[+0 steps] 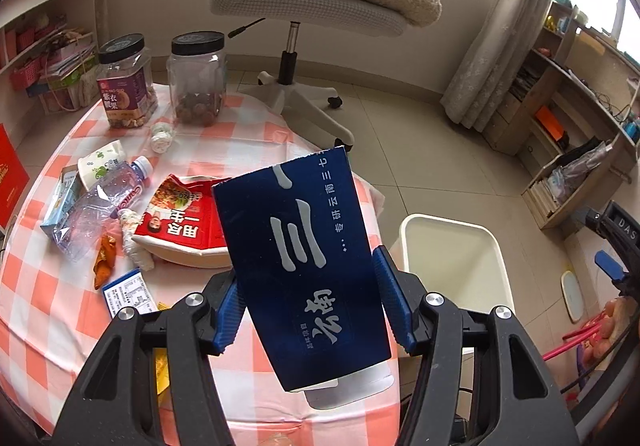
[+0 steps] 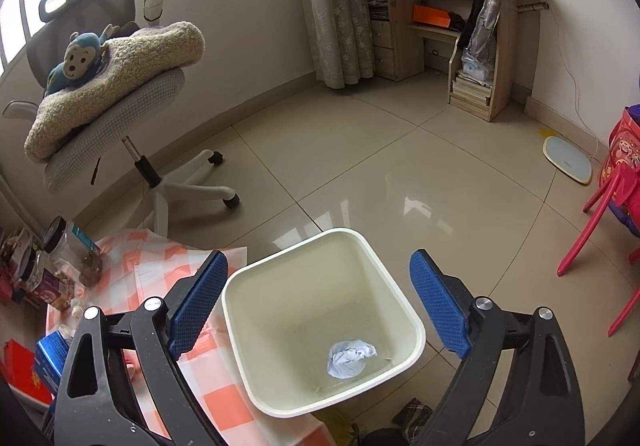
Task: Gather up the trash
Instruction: 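Carry both items to the white bin and release them from both tools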
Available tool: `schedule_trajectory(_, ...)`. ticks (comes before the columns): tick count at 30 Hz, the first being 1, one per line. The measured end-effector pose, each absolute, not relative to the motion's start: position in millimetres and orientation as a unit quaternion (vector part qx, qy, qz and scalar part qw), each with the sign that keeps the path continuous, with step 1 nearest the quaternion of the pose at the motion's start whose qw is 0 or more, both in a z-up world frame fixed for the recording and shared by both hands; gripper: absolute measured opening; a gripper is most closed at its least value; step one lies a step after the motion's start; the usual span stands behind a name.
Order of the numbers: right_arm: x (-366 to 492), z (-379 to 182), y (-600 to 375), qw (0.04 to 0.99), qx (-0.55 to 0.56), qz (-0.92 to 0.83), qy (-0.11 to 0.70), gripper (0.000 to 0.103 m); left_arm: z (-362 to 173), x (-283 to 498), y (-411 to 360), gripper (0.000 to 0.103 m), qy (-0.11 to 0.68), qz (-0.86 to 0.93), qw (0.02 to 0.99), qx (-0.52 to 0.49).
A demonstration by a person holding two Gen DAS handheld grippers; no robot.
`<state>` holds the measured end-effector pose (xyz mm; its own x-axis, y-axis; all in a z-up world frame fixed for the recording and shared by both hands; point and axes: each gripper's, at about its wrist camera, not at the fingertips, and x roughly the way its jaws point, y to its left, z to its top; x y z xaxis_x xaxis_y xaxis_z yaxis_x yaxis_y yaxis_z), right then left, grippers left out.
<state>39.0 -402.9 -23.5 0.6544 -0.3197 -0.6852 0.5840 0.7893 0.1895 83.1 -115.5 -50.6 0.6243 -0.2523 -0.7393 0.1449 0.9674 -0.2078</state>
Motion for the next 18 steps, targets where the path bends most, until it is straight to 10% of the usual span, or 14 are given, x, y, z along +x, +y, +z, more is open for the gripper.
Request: schedule_trajectory(18, -11.5, -12.5, -483.6, 0.866, 0.263, -0.316, 0.283, 0.091, -50.2, 95.9, -289.1, 0.062, 0.443, -0.221, 0.869, -0.027)
